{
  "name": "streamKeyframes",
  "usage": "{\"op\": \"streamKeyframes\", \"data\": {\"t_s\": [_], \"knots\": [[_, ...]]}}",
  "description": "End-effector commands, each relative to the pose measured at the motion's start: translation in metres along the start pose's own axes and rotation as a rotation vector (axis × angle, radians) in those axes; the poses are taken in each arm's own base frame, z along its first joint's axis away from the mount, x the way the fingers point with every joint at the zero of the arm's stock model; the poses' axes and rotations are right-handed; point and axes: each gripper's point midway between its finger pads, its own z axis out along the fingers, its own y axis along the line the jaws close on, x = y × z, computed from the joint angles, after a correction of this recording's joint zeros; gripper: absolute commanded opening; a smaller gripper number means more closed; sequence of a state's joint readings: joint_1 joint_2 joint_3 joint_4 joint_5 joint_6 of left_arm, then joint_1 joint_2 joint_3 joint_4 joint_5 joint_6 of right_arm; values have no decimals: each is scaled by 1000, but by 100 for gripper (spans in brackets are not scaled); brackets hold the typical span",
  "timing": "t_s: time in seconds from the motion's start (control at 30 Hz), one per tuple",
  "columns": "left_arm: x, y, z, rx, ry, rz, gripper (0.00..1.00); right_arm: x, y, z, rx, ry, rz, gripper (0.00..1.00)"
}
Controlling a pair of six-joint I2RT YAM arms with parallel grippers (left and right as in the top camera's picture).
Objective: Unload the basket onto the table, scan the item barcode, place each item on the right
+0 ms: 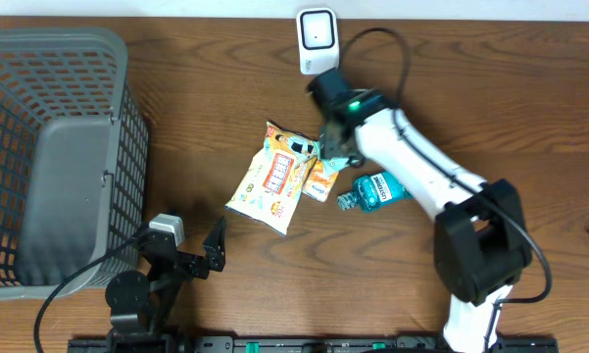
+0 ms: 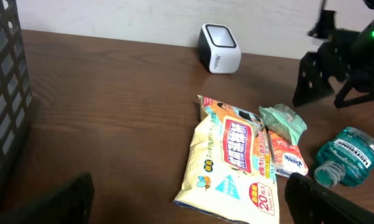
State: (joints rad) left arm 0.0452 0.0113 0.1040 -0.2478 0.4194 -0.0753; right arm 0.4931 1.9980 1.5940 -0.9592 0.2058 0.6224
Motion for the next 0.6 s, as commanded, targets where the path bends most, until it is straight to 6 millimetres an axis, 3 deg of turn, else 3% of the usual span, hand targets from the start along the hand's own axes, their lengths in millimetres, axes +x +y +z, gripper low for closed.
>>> {"op": "streamKeyframes", "data": {"t_s": [0.0, 0.1, 0.27, 0.57], "knots": [[11, 4, 2, -11, 28, -21, 98, -3, 1, 8, -152, 124, 363, 80], [11, 4, 2, -11, 28, -21, 98, -10, 9, 11, -229, 141, 427, 78], [11, 4, 2, -11, 28, -21, 98, -3, 30, 15, -335, 186, 450, 77], [11, 4, 2, -11, 28, -21, 98, 30, 24, 38, -263, 281, 679, 70]]}}
